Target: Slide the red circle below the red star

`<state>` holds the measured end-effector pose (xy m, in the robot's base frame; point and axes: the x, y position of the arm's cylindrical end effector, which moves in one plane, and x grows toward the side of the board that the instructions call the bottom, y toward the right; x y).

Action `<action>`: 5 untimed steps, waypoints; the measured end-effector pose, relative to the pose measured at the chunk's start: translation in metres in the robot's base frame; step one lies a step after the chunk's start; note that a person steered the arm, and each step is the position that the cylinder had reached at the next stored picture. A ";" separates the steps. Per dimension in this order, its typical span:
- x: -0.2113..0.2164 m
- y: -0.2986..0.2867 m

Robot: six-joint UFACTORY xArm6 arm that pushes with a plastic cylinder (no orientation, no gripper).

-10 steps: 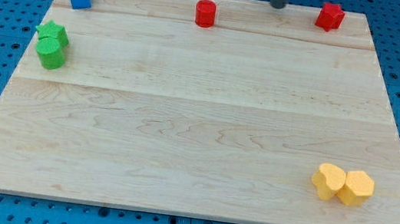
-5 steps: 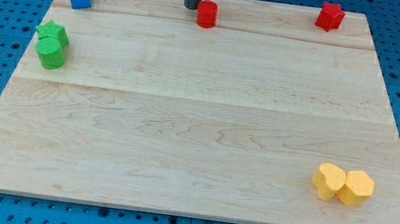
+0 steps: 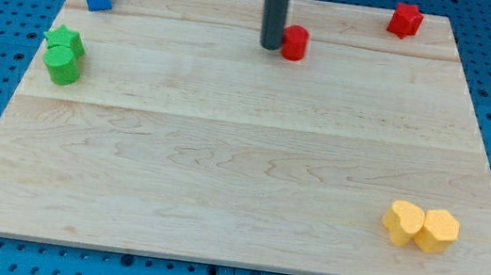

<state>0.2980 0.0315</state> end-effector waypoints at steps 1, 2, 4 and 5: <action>-0.007 0.027; -0.025 0.051; -0.012 0.079; -0.005 0.088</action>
<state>0.2934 0.1191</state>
